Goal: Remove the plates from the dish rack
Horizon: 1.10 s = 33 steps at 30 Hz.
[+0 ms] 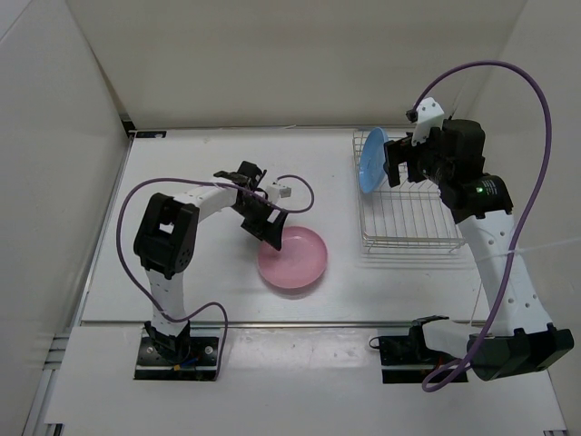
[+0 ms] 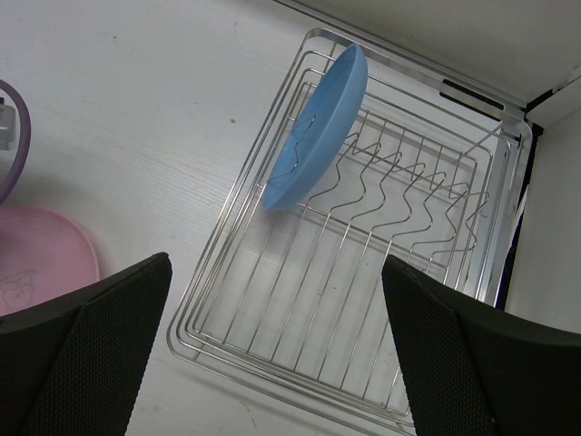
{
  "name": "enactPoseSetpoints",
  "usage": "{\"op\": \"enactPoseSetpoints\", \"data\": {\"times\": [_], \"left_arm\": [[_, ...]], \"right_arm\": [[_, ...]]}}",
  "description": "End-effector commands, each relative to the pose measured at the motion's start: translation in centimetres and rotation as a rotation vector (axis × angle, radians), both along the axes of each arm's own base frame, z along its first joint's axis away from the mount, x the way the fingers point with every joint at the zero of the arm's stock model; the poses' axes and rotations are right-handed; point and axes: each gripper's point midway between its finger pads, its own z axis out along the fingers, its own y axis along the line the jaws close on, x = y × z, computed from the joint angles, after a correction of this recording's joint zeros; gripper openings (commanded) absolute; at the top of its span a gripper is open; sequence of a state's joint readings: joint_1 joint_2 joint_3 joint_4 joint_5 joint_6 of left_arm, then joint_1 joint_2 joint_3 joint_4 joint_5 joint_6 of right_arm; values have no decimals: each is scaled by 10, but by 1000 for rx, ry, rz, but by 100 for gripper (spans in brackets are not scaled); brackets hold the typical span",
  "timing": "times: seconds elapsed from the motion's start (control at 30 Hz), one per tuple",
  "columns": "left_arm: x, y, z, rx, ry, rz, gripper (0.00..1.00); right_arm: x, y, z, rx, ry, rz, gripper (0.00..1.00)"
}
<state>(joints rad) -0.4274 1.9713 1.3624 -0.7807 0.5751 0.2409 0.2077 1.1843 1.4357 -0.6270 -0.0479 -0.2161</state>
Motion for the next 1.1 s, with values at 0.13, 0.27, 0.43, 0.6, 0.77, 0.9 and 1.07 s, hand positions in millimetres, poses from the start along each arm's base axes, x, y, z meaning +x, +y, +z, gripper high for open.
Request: {"op": "enactPoseSetpoints", "data": {"times": [0.13,0.27,0.43,0.6,0.77,0.9,1.07], "left_arm": [[21,-1,53,-63,-153,11,100],[34,15,115,-114,-297,53,100],[40,53,180,-125,-440,180,100],[40,111,223,-14,-624,456,100],[32,146,231,87,-660,619,100],[25,161,232,96,-693,650,100],[23,161,219,112,-675,639,100]], "right_arm": [[17,-12,21,-28,-69,-77,100],[60,-38,1,-199,-22,-212,98],[101,-47,-14,-373,16,-274,75],[135,-33,-29,-399,29,-265,72],[158,-14,-48,-449,48,-230,70],[166,-13,-54,-456,52,-237,68],[178,-9,-73,-476,67,-245,68]]}}
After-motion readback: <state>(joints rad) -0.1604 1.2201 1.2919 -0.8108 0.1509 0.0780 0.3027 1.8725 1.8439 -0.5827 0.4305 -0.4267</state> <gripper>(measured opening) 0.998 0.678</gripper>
